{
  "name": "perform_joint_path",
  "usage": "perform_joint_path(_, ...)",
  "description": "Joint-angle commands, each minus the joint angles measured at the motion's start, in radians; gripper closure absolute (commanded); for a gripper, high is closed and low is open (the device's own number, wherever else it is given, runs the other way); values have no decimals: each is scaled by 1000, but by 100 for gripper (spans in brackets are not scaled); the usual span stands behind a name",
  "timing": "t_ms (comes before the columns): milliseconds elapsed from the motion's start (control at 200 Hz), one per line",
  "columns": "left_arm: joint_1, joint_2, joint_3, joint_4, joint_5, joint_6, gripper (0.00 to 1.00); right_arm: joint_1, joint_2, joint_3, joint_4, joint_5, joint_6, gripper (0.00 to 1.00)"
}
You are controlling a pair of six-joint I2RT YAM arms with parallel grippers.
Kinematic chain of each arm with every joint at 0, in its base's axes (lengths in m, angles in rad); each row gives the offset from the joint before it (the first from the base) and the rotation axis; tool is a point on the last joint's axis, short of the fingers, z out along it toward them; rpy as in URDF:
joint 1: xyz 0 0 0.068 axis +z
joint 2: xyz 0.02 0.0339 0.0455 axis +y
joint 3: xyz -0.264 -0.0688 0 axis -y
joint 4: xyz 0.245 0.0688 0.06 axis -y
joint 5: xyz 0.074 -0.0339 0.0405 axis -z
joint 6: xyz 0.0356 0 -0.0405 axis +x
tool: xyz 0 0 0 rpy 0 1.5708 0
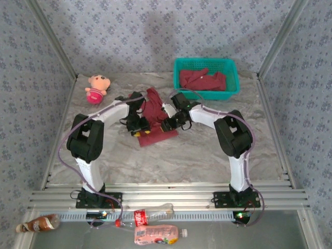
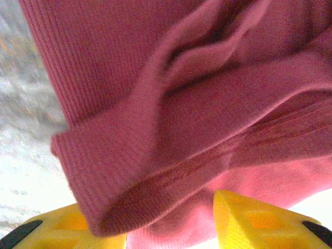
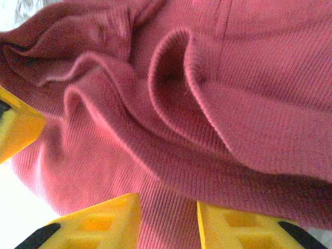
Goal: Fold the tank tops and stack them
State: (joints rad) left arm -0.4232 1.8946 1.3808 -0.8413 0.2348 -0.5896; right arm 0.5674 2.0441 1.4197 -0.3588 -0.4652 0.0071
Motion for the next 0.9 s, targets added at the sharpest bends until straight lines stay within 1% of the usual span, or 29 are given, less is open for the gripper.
perform_joint_path(0, 31, 49, 80, -61, -6, 86, 54, -10, 49, 74, 6, 13, 6, 64)
perform_joint_path(230, 77, 153, 243, -102, -42, 134, 54, -23, 138, 189, 51, 57, 25, 64)
perform_joint_path(340, 101, 194, 325, -153, -115, 141, 53, -26, 172, 240, 42, 84, 21, 62)
perform_joint_path(410, 112, 217, 343, -167, -155, 143, 52, -35, 180, 251, 51, 107, 33, 62)
perform_joint_path(480, 122, 229, 341, -149, -146, 149, 51, -43, 189, 266, 35, 121, 33, 59)
perform_joint_path(610, 128, 238, 386, -157, -167, 173, 49, -59, 167, 277, -22, 110, 10, 58)
perform_joint_path(685, 130, 207, 406, -179, -189, 175, 48, -71, 109, 237, -17, 94, -19, 57)
perform_joint_path(770, 129, 124, 378, -196, -201, 154, 46, -85, 8, 143, -4, 67, -79, 53)
perform_joint_path(829, 128, 37, 297, -186, -181, 119, 45, -90, -63, 71, -20, 56, -142, 49)
perform_joint_path(894, 116, -61, 163, -133, -117, 54, 44, -85, -132, -16, -29, 56, -213, 44)
